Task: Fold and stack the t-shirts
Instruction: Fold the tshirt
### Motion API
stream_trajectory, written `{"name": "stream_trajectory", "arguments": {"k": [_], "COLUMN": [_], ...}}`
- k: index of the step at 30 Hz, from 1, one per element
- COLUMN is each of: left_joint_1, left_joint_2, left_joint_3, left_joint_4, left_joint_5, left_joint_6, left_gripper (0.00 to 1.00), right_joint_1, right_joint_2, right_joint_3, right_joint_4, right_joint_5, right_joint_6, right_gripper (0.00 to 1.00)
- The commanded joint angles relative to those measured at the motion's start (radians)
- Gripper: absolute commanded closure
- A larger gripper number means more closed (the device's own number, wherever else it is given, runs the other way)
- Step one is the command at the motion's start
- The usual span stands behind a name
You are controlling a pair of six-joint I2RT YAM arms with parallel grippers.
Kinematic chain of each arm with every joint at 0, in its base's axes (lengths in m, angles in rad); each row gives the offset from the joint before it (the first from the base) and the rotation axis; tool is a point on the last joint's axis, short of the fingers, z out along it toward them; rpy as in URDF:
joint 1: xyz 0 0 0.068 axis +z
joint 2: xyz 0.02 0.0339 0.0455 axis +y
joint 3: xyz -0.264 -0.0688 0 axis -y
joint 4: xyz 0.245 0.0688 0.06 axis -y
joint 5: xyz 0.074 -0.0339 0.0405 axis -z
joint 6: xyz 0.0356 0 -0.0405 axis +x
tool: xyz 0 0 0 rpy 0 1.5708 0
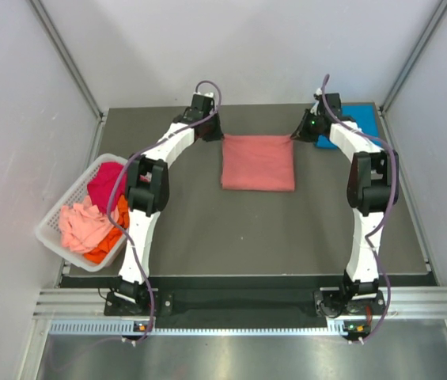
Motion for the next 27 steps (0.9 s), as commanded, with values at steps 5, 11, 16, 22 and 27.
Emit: {"name": "stream_trajectory", "arguments": {"k": [5,11,16,22,27], "left_joint_1": [0.032,0.067,0.058,-0.017,-0.059], "left_joint_2": [0.042,-0.068,-0.232,-0.386,-0.415], "left_joint_3": [0.085,0.077,-0.189,-0.459,-0.633], "left_joint_4": [0.162,0.053,0.067,0.119,0.229], "left_joint_5": [0.023,0.048,0.270,0.300,0.309], "left_joint_6": [-0.001,0.036,0.022,-0.001,-0.036], "left_gripper": [0.68,0.60,0.67,0.71,0.71], "right_joint_1": [-0.039,-0.063,-0.059,-0.033,-0.004], "right_joint_2": [0.092,-0.018,-0.175,-0.307,-0.309], "right_joint_3": [0.118,0.096,-0.045,-0.310,-0.463], "right_joint_4": [0.144,0.072,0.026,0.049,0.165], "right_joint_5": [-0.055,-0.043,-0.127,-0.292,-0.354], "right_joint_6": [0.013,0.005,-0.025,-0.044,-0.010], "right_gripper": [0.89,0.74,0.73,0.77,0.79]}}
